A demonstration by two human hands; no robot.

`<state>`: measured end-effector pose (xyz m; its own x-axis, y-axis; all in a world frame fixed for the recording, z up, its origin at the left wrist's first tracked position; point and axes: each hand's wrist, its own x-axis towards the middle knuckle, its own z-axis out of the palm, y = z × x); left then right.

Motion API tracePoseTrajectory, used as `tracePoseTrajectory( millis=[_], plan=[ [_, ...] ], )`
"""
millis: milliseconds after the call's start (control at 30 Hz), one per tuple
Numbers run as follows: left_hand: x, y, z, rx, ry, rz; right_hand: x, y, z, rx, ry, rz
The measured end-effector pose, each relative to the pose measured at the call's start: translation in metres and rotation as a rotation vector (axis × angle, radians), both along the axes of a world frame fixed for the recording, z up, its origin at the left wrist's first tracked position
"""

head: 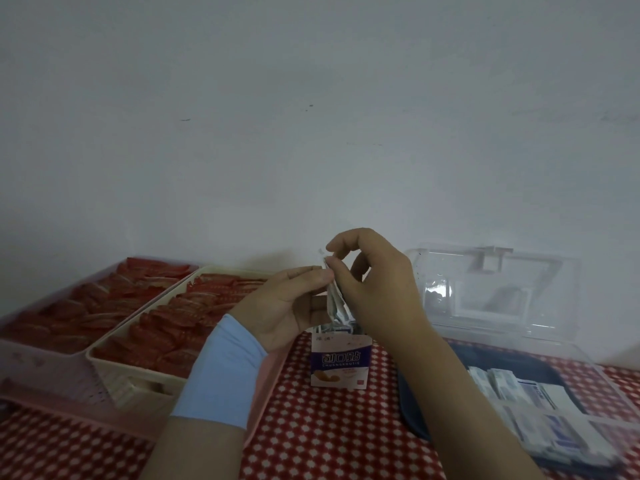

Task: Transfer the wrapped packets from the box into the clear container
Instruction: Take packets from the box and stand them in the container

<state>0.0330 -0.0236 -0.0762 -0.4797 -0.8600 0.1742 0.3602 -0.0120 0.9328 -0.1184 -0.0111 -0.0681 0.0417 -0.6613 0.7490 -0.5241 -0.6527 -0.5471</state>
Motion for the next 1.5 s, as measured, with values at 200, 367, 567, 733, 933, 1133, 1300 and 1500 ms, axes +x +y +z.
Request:
tracePoseTrajectory(
  millis=[200,367,567,733,933,1133,1300,1500],
  plan=[
    [0.000,0.001,0.002,0.027,-0.038,0.003,-0.001,0.004,0.006,0.093,0.002,0.039],
    [0.003,-0.003,0.002,0.083,0.045,0.101,-0.017,0.009,0.013,0.298,0.034,0.259],
    [-0.001,-0.001,0.001,0.115,0.086,0.013,-0.014,0.007,0.009,0.222,0.300,0.211],
    [-0.001,0.000,-0.001,0.105,0.098,0.011,-0.010,0.008,0.008,0.126,0.220,0.259],
    [-0.002,-0.004,-0.004,0.067,0.157,-0.008,-0.008,0.007,0.005,0.179,0.224,0.250],
    [-0.001,-0.001,-0.004,0.078,0.087,-0.027,-0.013,0.010,0.007,0.298,0.197,0.310],
    [-0.003,-0.003,-0.006,0.071,0.027,-0.031,-0.015,0.008,0.006,0.315,0.250,0.244],
    [-0.002,-0.002,-0.007,0.039,-0.012,-0.057,-0.029,0.011,0.016,0.521,-0.019,0.473]
  ],
)
